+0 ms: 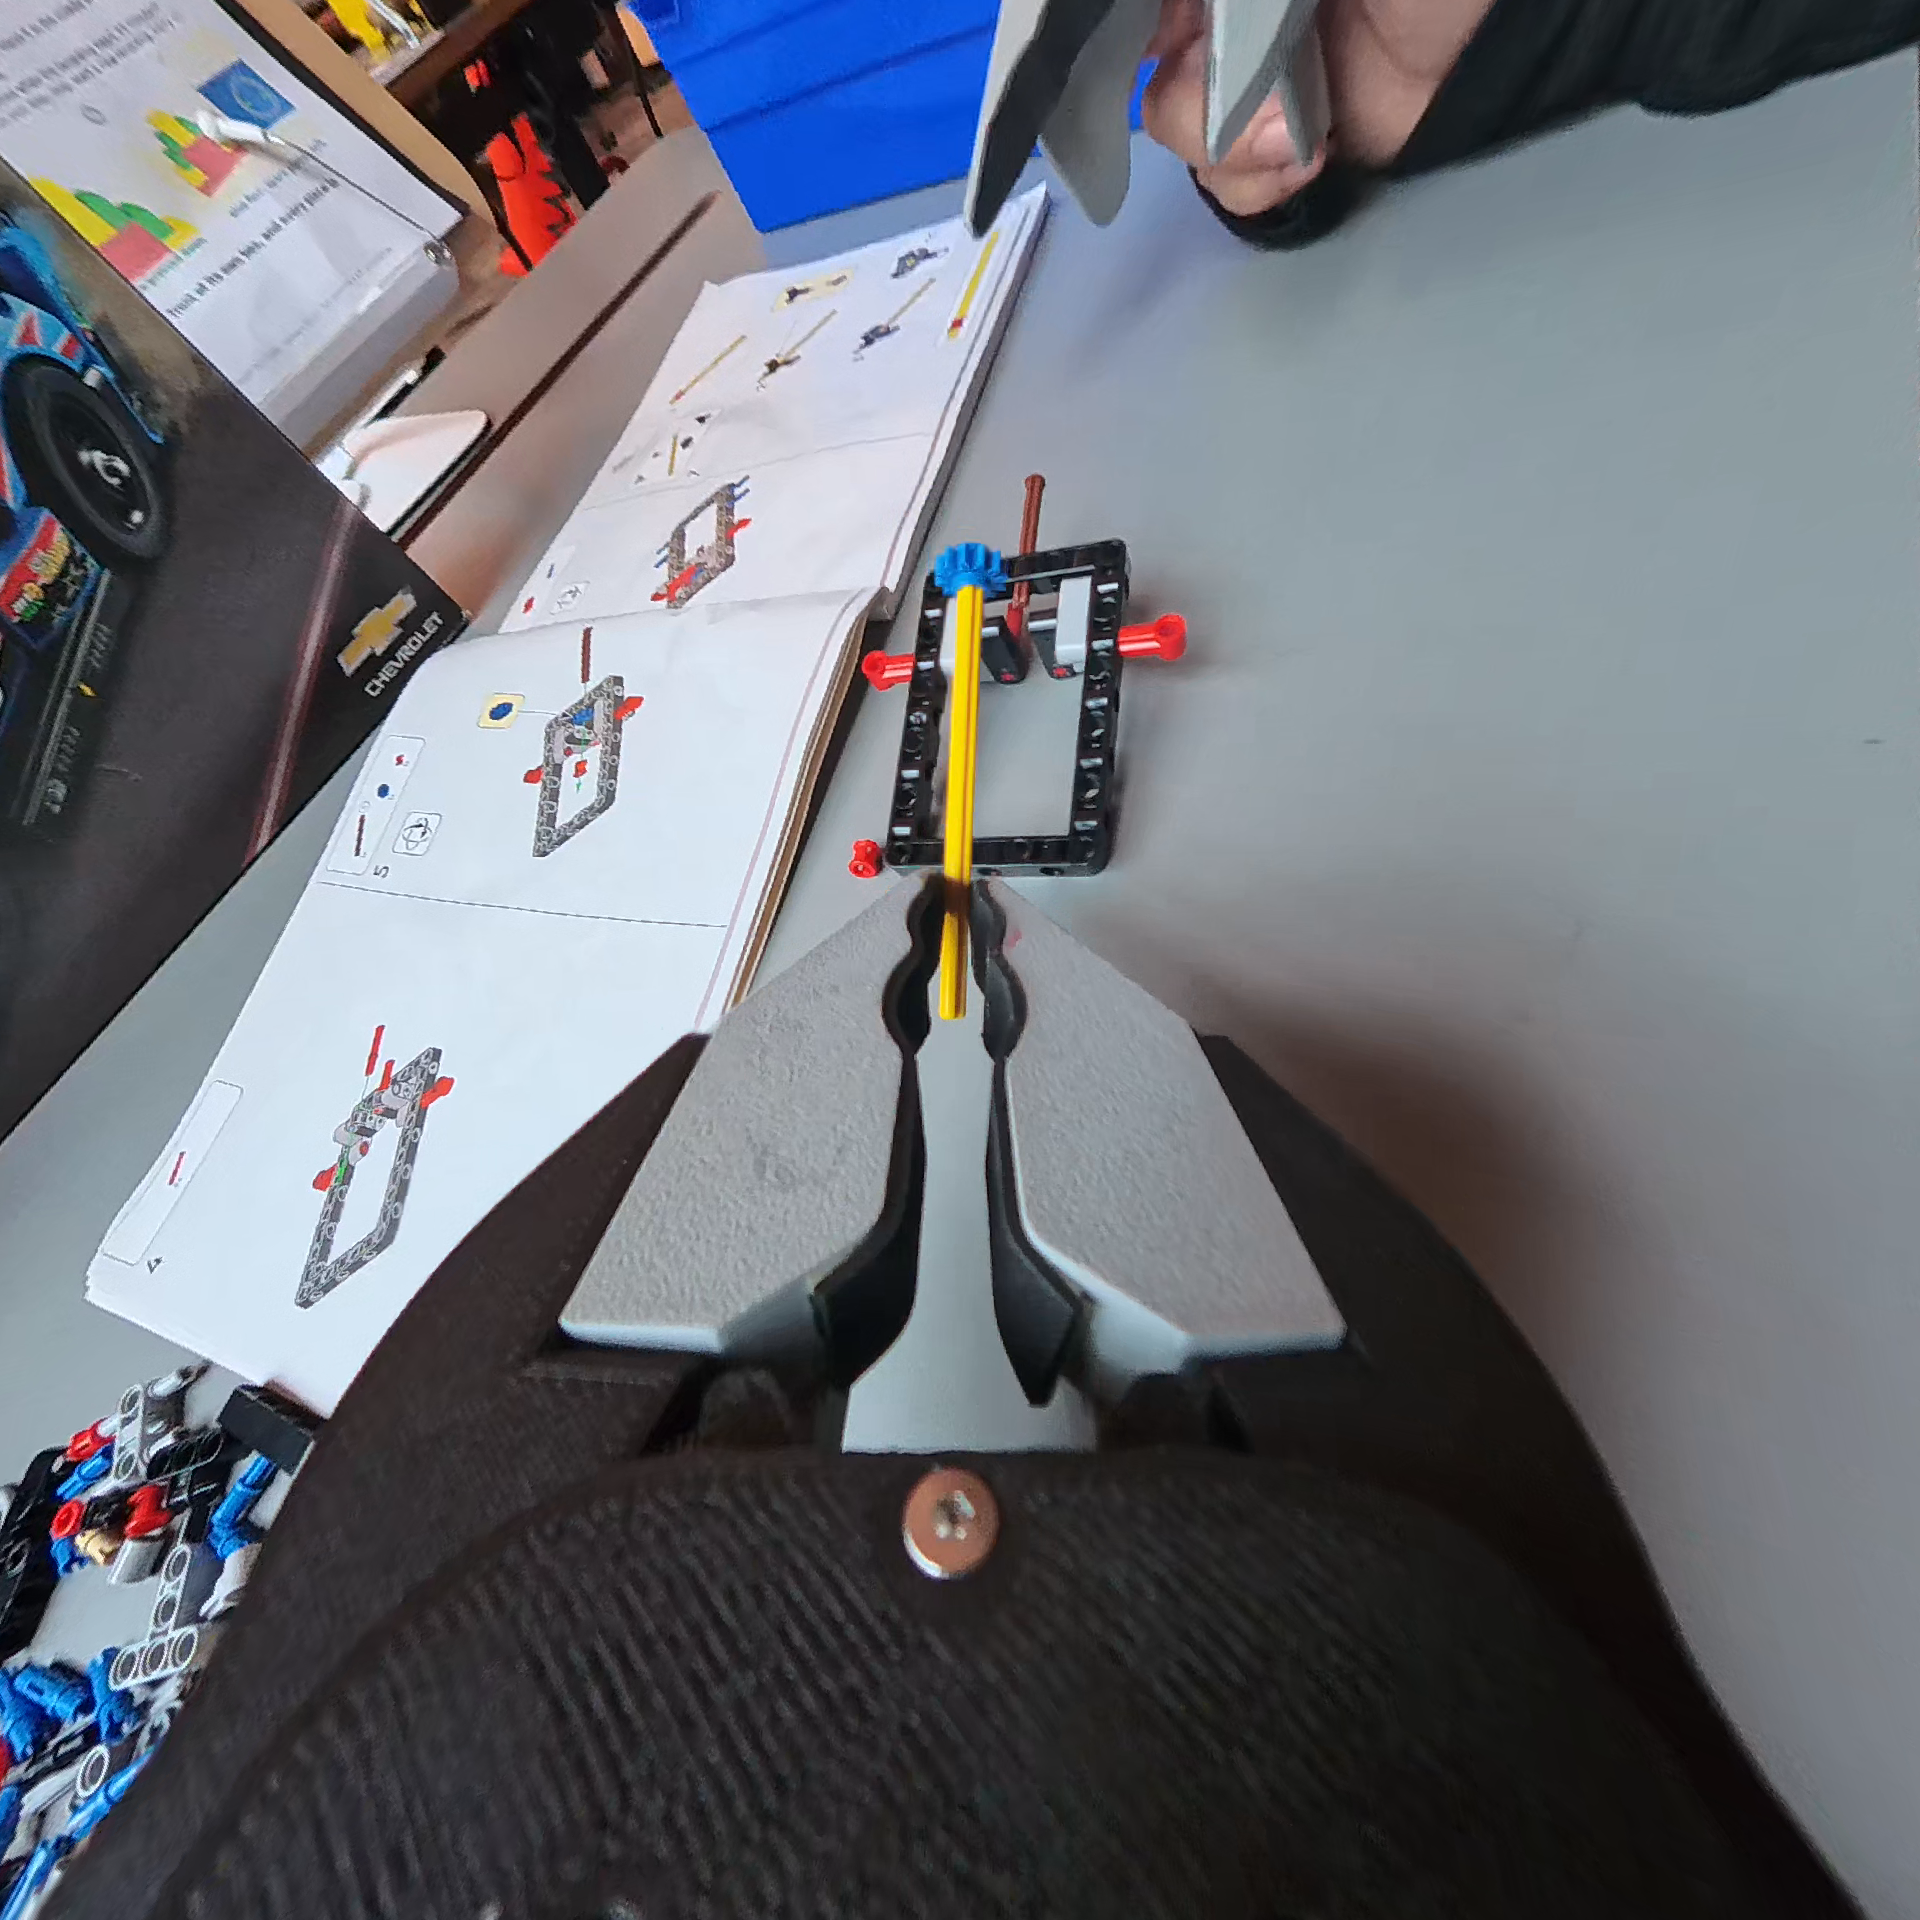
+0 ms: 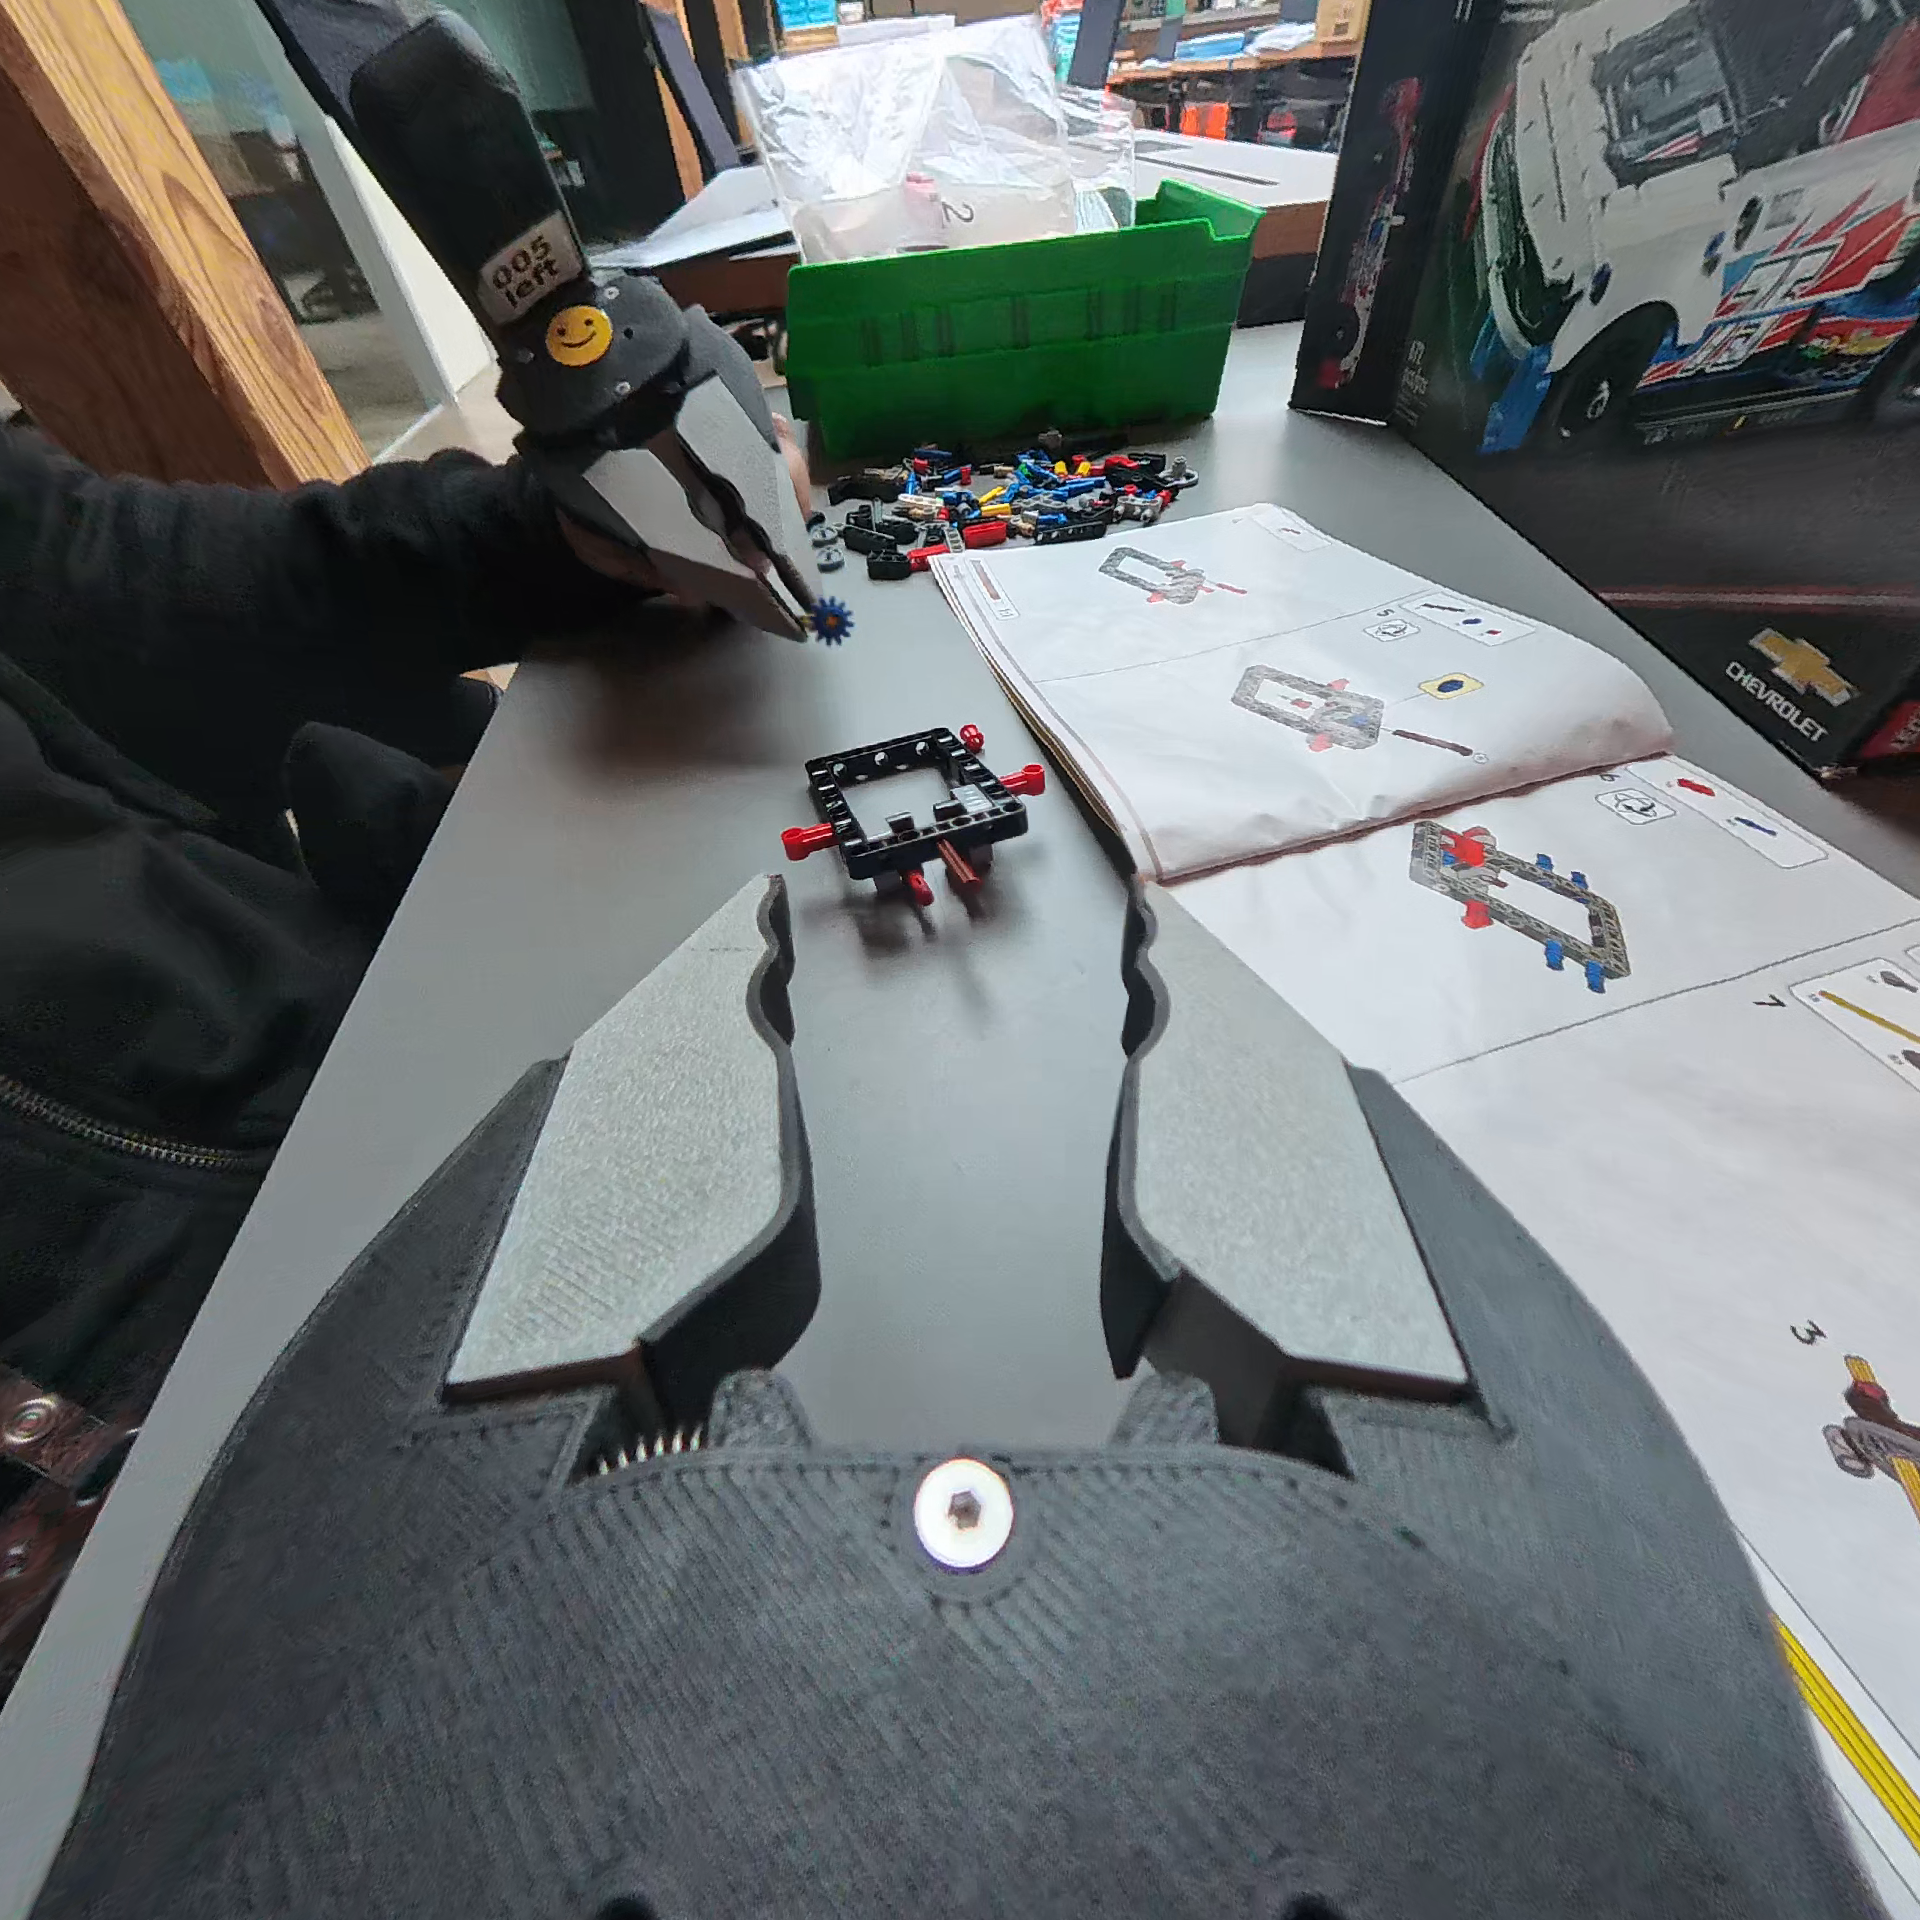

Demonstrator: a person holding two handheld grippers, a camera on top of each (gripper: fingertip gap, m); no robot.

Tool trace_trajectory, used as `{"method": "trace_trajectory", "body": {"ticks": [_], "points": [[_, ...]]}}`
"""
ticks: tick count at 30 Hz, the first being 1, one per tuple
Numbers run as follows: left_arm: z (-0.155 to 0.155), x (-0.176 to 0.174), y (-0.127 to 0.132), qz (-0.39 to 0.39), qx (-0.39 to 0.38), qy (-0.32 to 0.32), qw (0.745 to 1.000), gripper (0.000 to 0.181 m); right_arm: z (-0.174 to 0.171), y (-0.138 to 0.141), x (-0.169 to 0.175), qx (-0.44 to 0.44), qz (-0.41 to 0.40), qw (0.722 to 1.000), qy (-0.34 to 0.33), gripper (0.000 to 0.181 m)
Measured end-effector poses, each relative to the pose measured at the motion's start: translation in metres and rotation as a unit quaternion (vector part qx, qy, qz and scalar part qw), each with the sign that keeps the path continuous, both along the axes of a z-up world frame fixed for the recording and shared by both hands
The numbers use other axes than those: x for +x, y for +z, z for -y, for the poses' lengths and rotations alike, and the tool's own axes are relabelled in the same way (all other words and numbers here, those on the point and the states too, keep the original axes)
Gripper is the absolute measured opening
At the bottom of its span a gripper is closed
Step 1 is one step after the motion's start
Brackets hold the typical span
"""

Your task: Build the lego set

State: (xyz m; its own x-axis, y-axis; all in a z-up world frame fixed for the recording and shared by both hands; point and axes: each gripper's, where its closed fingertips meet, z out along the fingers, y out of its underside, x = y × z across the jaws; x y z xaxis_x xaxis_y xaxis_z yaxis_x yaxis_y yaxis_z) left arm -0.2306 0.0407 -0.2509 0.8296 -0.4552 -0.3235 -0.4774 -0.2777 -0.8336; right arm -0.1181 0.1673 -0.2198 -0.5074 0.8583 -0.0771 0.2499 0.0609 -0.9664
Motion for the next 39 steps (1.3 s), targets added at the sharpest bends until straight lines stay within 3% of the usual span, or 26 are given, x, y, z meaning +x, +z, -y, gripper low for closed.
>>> {"method": "trace_trajectory", "body": {"ticks": [7, 21, 31, 39], "points": [[-0.004, 0.002, 0.003, 0.028, -0.004, -0.003, 1.000, 0.003, 0.005, -0.005, -0.006, 0.026, 0.005, 0.999, 0.019, 0.053], [-0.013, 0.006, -0.013, 0.006, -0.053, 0.003, 0.999, 0.003, 0.012, -0.018, -0.019, 0.071, 0.029, 0.996, 0.045, 0.041], [-0.016, 0.024, 0.000, 0.027, -0.015, -0.051, 0.998, 0.003, 0.018, -0.019, -0.030, 0.079, 0.025, 0.995, 0.063, 0.037], [-0.019, 0.026, 0.000, 0.029, -0.014, -0.056, 0.998, 0.003, 0.023, -0.011, -0.026, 0.076, 0.000, 0.995, 0.072, 0.035]]}}
